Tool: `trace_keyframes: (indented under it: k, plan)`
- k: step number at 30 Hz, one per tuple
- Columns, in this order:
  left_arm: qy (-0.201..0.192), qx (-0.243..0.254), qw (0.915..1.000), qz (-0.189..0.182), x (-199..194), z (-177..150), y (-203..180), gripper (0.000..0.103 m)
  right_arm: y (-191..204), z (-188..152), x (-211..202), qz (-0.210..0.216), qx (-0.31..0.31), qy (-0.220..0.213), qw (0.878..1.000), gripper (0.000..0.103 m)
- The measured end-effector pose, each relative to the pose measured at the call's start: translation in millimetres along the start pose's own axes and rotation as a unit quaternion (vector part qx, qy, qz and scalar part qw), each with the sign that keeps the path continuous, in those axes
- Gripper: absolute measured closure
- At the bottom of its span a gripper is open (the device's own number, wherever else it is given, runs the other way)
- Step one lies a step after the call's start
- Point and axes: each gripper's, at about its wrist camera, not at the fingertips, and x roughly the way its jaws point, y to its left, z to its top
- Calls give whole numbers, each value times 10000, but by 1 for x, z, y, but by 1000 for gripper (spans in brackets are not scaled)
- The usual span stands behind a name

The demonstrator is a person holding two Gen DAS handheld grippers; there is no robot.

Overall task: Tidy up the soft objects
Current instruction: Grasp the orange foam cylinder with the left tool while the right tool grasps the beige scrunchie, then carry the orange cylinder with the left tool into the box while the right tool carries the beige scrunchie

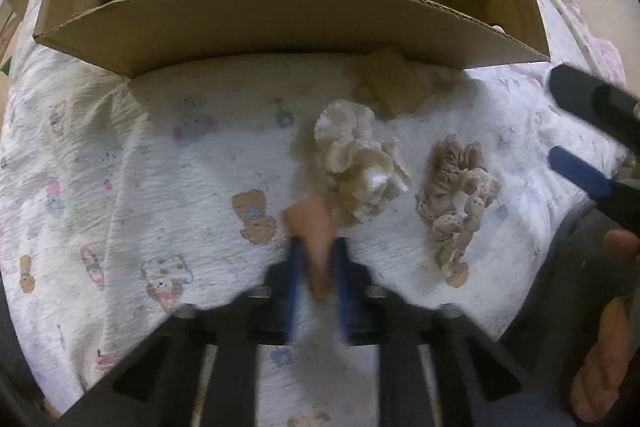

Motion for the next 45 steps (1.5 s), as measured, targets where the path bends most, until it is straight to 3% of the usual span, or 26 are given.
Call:
trace_keyframes:
  k: [7, 13, 14, 16, 18, 21, 45]
  plan:
    - [-129, -163, 9998, -18, -9, -2, 9, 98, 3, -7, 22, 85, -6, 555, 9984, 1]
    - [-330, -457, 9981, 230, -22, -3, 28, 98, 2, -12, 44, 69, 59, 1030, 9946, 19]
    - [-361, -510, 9977, 270, -25, -2, 32, 98, 2, -13, 47, 18, 25, 1094, 9940, 25]
    - [-444, -612, 9966, 327, -31, -1, 40, 98, 3, -15, 51, -32, -14, 1185, 9930, 46]
    - [-523, -689, 9956, 352, -37, 0, 46, 98, 3, -16, 54, -96, -18, 1234, 9923, 74]
    - [-633, -759, 9943, 407, -43, 1, 53, 98, 4, -15, 49, -84, -61, 1130, 9935, 88]
    - [-1185, -799, 9854, 922, -82, -2, 76, 98, 6, -3, -11, 95, -230, -283, 9993, 90]
